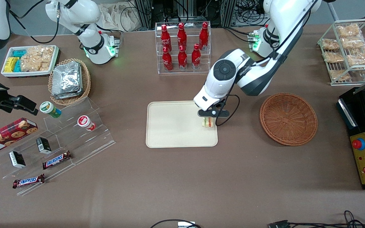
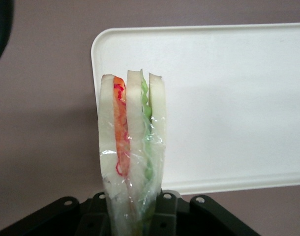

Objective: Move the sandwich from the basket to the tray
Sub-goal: 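Lower the held sandwich onto the cream tray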

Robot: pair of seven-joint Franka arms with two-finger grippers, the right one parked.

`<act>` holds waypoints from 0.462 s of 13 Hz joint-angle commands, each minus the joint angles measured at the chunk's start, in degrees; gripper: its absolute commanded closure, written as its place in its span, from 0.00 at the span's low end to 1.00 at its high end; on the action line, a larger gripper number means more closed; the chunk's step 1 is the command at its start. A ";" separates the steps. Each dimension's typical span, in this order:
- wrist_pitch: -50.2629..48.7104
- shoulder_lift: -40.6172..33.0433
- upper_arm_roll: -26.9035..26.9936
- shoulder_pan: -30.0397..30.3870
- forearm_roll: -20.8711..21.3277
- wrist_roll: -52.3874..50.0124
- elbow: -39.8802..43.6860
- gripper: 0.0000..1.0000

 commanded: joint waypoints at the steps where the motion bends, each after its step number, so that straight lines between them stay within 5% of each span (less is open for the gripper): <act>1: 4.45 6.51 -0.21 0.15 7.69 -6.53 0.52 0.76; 3: 6.48 10.03 -0.12 0.24 13.59 -9.36 0.96 0.76; 6: 8.51 11.80 0.32 0.33 14.66 -9.37 1.05 0.76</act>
